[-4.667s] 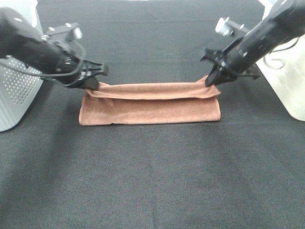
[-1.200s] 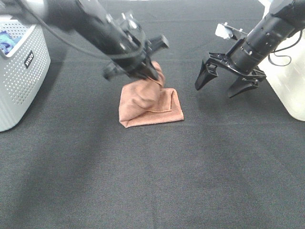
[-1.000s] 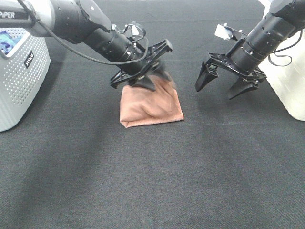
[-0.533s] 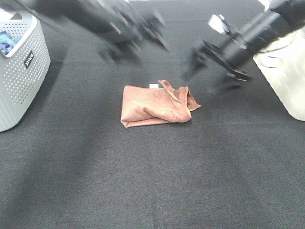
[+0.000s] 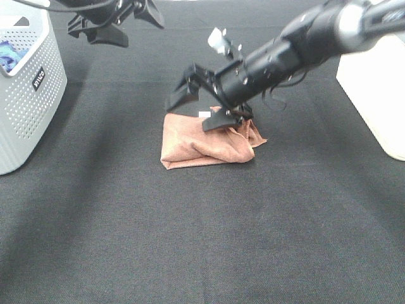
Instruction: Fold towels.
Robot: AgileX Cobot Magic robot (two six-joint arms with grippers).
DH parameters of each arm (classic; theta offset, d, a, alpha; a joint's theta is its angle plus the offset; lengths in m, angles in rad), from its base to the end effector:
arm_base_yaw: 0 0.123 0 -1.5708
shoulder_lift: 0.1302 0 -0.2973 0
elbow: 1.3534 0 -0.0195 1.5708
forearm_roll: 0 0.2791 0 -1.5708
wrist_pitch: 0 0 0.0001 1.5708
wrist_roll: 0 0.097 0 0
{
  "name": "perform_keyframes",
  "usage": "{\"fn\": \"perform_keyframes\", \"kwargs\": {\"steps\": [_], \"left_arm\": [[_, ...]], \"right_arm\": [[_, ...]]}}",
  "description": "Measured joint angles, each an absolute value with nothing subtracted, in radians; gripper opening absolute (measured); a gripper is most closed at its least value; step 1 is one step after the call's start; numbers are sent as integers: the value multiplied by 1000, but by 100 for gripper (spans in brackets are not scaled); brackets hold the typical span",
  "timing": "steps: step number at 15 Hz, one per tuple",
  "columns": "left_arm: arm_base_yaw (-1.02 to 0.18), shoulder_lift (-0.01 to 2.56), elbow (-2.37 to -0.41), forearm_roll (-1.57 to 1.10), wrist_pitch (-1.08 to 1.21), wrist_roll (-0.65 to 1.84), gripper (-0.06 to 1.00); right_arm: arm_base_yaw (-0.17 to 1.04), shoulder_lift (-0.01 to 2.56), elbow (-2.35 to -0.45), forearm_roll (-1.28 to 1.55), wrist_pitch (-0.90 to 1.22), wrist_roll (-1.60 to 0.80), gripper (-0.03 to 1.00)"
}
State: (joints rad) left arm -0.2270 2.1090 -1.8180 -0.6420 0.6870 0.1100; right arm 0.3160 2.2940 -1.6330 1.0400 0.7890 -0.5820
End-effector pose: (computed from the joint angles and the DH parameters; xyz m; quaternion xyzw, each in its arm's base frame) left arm 0.5031 -0.1541 0.2555 -0.0109 0.9093 -0.2880 0.3001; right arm 0.4638 0.2142 0.1170 -0.0940 0.9128 0.3717 0.1406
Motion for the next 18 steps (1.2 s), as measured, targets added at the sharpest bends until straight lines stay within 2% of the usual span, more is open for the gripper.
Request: {"fn": "perform_keyframes", "kwargs": {"steps": [5,10,14,16,18], "left_arm": [[-227,2109,-1818,-628,718,110,77],[-227,2109,-1818,-621,720,110,77],[-227,2099,-1818,-612,771,166,77],[-227,2050,-1818,-539,875,257,77],[-227,1985,-1818,-448,947,215,77]], "right_arm": [[234,2316,-1644,964,772,-573,90],[134,2315,-1652,724,792,-422,90],[133,2251,-1653,553,876,-329,90],[134,2141,-1653,456,990,-249,90],[134,2056,-1654,413,1073,-203,90]]}}
